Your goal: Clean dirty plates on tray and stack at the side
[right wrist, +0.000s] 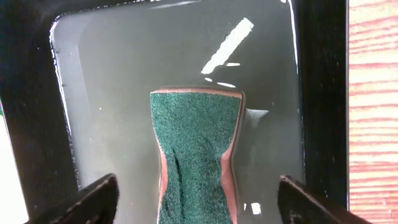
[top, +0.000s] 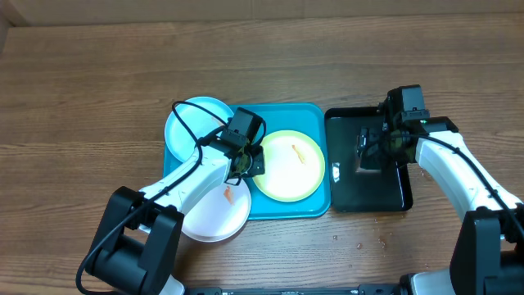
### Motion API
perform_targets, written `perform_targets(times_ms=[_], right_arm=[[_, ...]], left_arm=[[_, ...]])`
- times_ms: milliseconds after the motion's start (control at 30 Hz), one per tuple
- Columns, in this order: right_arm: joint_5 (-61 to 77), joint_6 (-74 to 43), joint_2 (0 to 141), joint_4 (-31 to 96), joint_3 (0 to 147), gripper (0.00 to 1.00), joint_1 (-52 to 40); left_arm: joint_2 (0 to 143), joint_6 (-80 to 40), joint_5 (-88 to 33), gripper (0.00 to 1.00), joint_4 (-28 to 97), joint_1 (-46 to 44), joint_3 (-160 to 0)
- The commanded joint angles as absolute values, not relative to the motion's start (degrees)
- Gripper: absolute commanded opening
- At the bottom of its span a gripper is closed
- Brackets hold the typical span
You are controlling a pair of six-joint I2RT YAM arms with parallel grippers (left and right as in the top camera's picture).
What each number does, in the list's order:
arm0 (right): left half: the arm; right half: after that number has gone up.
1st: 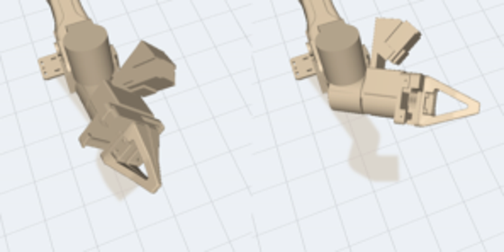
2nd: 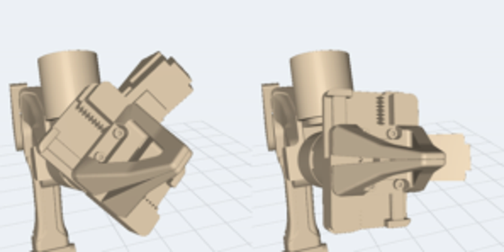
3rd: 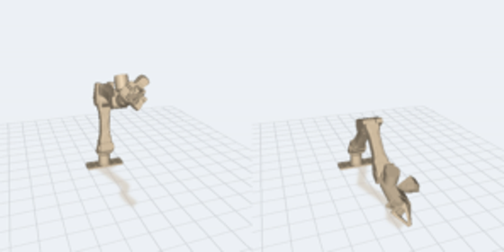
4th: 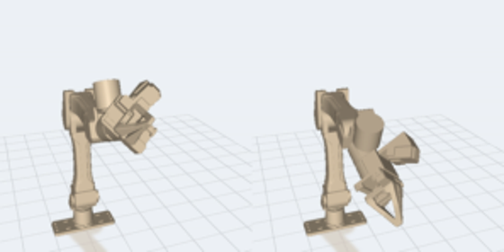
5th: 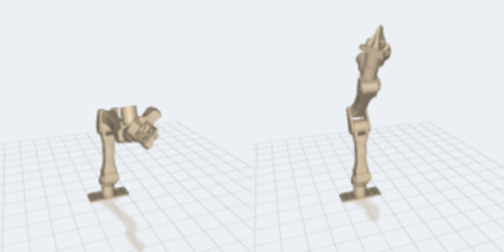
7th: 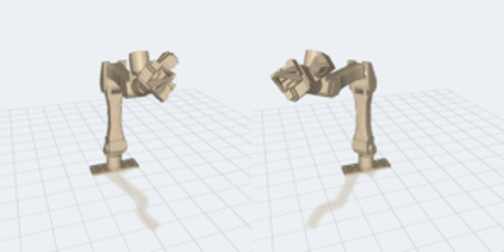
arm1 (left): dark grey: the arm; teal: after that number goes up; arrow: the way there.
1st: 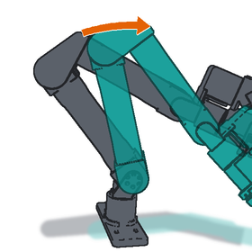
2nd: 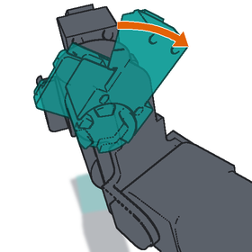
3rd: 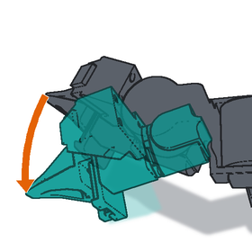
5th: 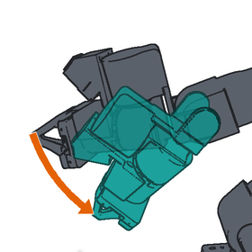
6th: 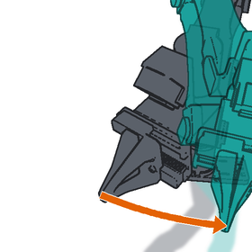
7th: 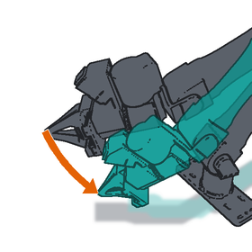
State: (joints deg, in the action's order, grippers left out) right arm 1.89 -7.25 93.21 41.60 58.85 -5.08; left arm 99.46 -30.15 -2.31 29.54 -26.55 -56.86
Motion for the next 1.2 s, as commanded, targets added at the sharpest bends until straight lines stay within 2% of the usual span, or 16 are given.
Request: perform_targets(times_ms=[0,200,333,700,833,1000,1167], right_arm=[[1.1,-7.1,93.5,40.0,56.6,0.77,-5.3],[2.7,-7.1,93.5,34.5,52.2,0.72,-6.0],[2.6,-7.1,93.5,32.9,51.6,0.63,-6.8],[2.6,-7.1,93.5,32.5,50.5,0.55,-6.8],[2.6,-7.1,93.5,31.0,49.4,0.48,-6.8],[2.6,-7.1,93.5,30.0,48.8,0.47,-6.8],[2.6,-7.1,93.5,30.0,48.8,0.36,-6.8]], left_arm=[[100.1,-30.6,-2.6,0.04,29.3,-26.7,-56.3],[100.1,-30.7,-2.6,0.04,29.3,-26.7,-56.3],[100.1,-30.7,-2.6,0.04,29.3,-26.7,-56.3],[100.1,-30.2,-2.5,0.06,29.3,-26.7,-56.3],[100.1,-30.2,-2.2,0.05,29.3,-26.7,-56.3],[100.1,-29.8,0.2,0.04,29.3,-26.7,-56.3],[100.1,-29.1,0.6,0.04,29.3,-26.7,-56.3]])
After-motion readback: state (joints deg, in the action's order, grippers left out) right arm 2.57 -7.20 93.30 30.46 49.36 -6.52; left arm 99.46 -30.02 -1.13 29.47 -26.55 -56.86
